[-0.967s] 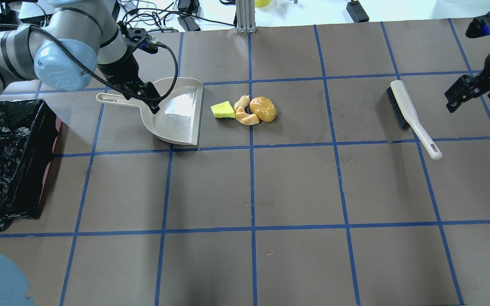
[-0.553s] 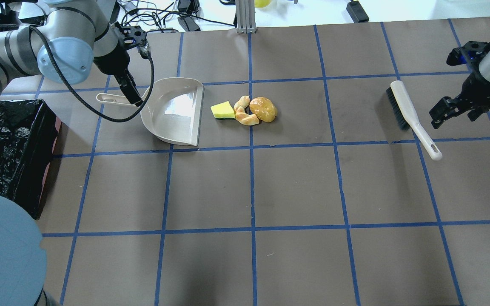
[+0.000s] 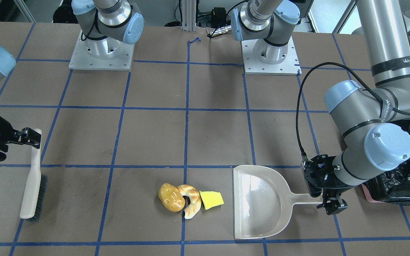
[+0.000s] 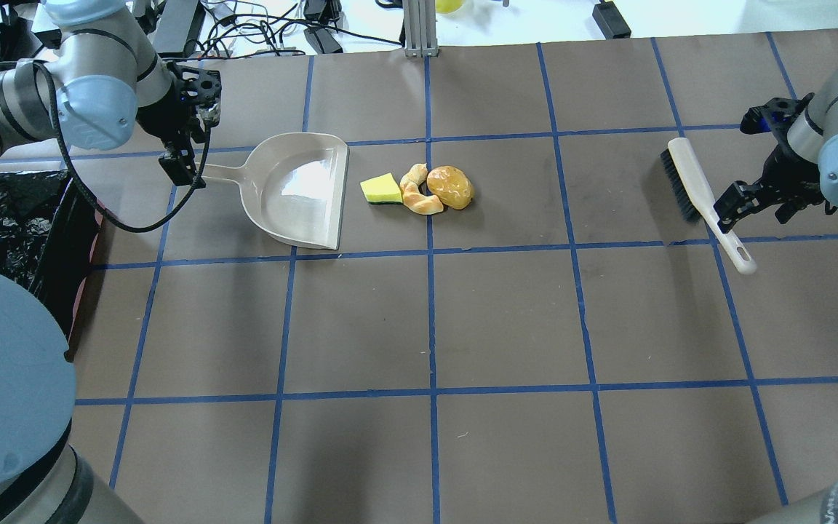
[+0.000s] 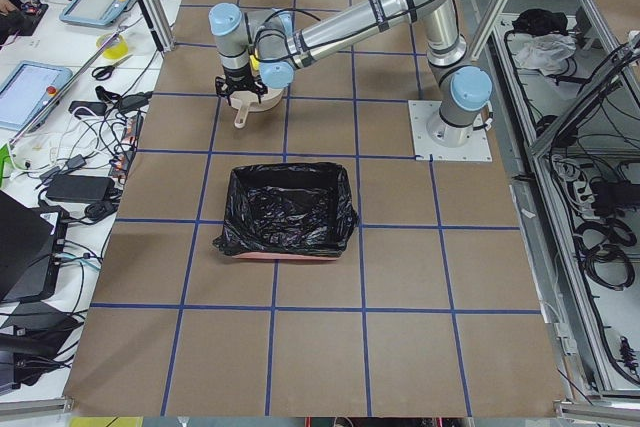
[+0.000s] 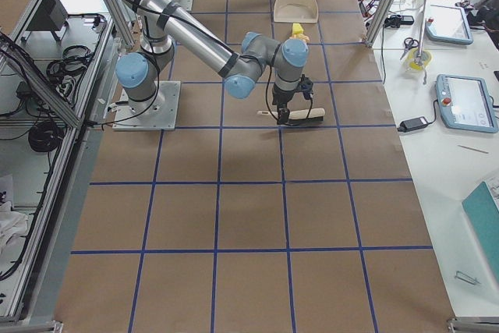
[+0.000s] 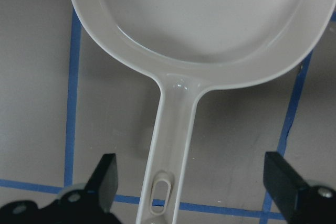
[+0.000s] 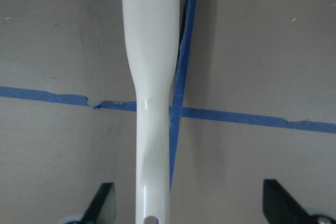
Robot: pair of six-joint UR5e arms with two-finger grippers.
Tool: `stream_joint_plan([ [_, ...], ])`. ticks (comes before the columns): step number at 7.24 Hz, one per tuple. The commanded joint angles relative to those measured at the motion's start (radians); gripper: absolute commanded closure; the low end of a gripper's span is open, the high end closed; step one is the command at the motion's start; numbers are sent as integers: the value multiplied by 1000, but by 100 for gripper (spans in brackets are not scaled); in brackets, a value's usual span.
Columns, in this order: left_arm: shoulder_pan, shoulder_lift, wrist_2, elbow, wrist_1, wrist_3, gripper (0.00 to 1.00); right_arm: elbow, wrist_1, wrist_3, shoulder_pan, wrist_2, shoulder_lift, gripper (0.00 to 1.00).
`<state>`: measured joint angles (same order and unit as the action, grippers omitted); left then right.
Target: Sweep and dump trash into bin
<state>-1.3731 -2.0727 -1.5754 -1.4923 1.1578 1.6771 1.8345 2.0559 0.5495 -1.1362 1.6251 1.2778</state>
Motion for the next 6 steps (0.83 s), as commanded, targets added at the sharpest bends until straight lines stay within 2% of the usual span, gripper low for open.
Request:
stream_joint_plan([
  [1, 5, -30, -2, -2, 2, 42, 0, 0, -5, -46, -11, -1, -9, 0],
  [4, 3, -61, -6, -2, -13, 68, 0, 5, -11, -43, -16, -1, -21, 2],
  [5, 5, -64, -5, 0, -15, 69, 0, 6, -11, -39, -16, 1, -21, 10],
  [6, 6, -67, -6, 6, -15, 69, 4, 8, -13, -42, -16, 1, -23, 11],
])
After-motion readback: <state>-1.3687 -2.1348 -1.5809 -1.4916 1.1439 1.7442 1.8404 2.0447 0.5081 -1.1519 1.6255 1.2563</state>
